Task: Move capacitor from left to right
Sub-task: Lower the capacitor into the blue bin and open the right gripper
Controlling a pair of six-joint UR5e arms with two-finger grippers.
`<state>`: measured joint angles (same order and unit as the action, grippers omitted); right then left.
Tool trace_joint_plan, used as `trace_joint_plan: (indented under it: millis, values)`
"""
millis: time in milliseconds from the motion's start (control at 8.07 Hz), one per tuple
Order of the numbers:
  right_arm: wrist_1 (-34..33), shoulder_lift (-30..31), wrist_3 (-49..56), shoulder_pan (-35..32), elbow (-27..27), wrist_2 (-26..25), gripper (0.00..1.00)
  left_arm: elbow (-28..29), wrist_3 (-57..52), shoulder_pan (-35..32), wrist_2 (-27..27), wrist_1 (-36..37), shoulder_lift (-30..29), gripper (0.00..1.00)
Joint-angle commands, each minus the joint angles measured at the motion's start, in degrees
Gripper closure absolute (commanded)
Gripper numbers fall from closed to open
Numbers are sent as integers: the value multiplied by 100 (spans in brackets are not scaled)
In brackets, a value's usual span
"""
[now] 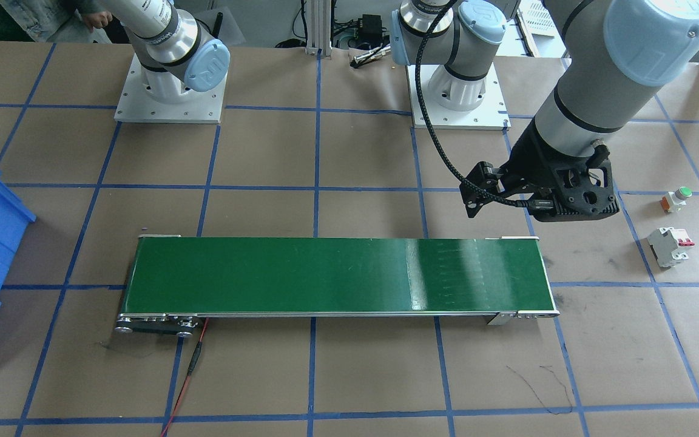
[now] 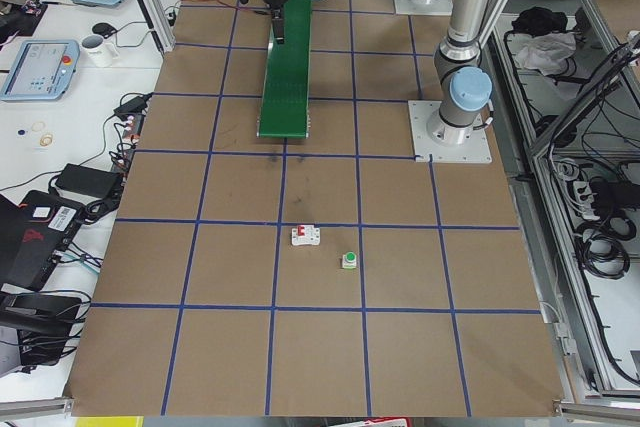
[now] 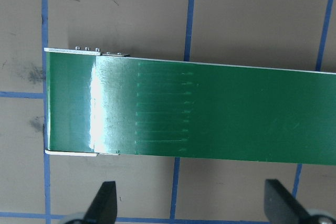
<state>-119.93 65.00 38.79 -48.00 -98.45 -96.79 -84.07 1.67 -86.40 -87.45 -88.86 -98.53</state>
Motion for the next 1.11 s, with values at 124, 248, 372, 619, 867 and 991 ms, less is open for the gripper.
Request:
trace_joint_plan:
  millis: [124, 248, 372, 619, 867, 991]
  values:
    - [-92, -5, 102, 28, 27, 509, 75, 22, -9, 0, 0, 0, 0, 0]
    - [-118, 13, 199, 28, 37, 765, 39, 22, -87, 0, 0, 0, 0, 0]
    - [-101, 13, 199, 28, 37, 811, 12, 22, -88, 0, 9, 0, 0, 0]
    - [-75, 65, 191, 36, 80, 803, 0, 22, -88, 0, 9, 0, 0, 0]
    - [13, 327, 165, 36, 273, 767, 0, 22, -88, 0, 9, 0, 0, 0]
    - [405, 547, 156, 36, 422, 767, 0, 31, -88, 0, 0, 0, 0, 0]
